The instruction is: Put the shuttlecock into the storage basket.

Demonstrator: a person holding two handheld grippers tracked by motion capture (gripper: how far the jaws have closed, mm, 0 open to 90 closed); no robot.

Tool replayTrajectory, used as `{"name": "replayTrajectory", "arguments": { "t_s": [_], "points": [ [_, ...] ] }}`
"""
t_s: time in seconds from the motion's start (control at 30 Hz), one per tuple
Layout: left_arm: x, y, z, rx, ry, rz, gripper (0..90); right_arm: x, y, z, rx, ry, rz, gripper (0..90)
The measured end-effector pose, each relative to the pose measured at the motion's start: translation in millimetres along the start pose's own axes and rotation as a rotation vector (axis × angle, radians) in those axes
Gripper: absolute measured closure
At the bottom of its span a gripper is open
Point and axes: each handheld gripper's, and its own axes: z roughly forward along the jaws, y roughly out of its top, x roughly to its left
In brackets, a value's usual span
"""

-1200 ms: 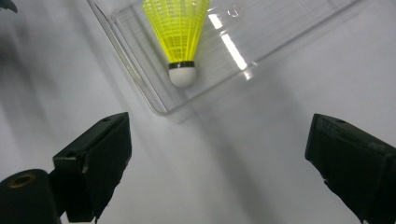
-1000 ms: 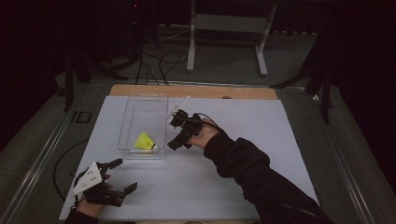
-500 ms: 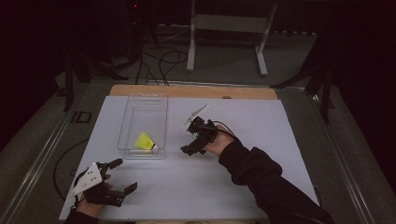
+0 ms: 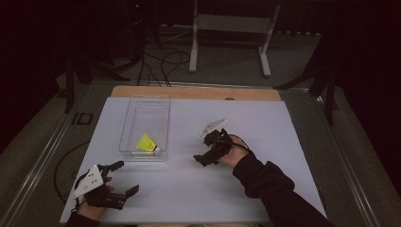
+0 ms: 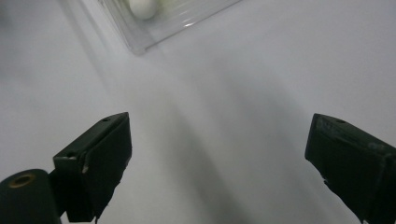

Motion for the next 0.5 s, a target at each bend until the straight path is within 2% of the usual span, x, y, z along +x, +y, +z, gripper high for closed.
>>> {"name": "replayTrajectory", "arguments": {
  "t_s": [0.1,0.23,0.5],
  "points": [
    [0.1,0.0,0.1,0.0,0.0,0.0,0.0,-0.3,-9.2,-0.5,-0.01,0.002,0.001,7.3],
    [0.1,0.0,0.1,-0.001,0.0,-0.001,0.0,-0.8,-22.0,-2.6,-0.037,-0.017,-0.001,7.3],
    [0.2,0.0,-0.1,-0.002,0.0,-0.002,0.0,0.0,-43.1,-11.4,-0.12,-0.033,-0.001,7.3]
  ]
}}
